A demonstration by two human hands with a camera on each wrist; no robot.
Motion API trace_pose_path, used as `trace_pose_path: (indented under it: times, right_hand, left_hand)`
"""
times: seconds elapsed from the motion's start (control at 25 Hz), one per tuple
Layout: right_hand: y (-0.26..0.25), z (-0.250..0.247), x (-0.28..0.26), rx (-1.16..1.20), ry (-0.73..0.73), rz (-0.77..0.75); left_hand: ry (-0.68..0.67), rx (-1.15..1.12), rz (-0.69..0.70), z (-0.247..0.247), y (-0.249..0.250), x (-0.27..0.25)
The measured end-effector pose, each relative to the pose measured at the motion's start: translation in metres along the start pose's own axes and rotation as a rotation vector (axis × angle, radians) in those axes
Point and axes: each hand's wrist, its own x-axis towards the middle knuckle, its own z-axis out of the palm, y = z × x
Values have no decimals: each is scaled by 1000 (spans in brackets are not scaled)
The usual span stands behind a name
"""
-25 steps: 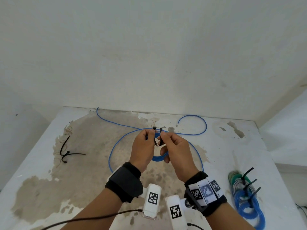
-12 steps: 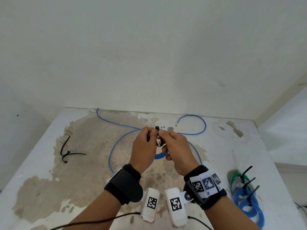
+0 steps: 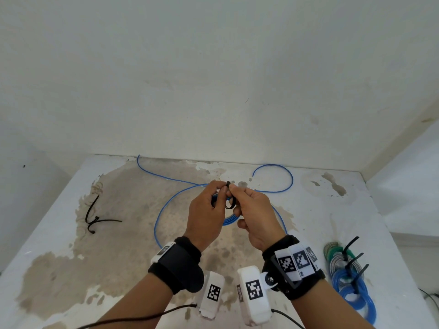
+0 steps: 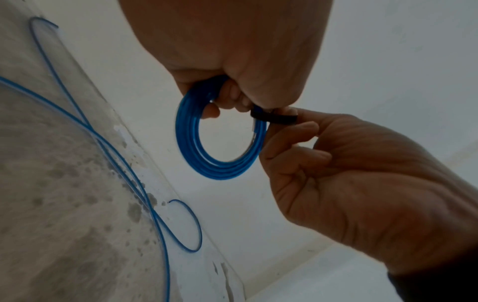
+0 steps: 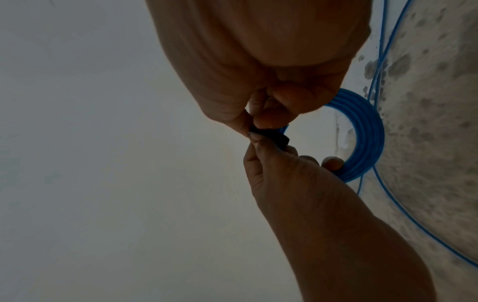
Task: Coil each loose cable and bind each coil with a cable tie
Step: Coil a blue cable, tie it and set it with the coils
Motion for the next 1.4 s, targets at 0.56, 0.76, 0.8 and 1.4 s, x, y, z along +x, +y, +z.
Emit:
trace_pose_path:
  times: [0.56,0.76,0.8,1.4]
  right_hand:
    - [-21,-22,29,-156,-101,140]
    - [-36,-21,37,-98,61,49]
    - [-37,-21,37,-94,63,54]
    - [-19,-29,29,-203,-221,45]
  left_hand:
    - [-245,4,-53,-15,6,1]
    - [-314,-24,-76,-15,8,-3]
    - [-313,-66,-110,-16,10,-1]
    - [-298,-131,-237,-14,10,-2]
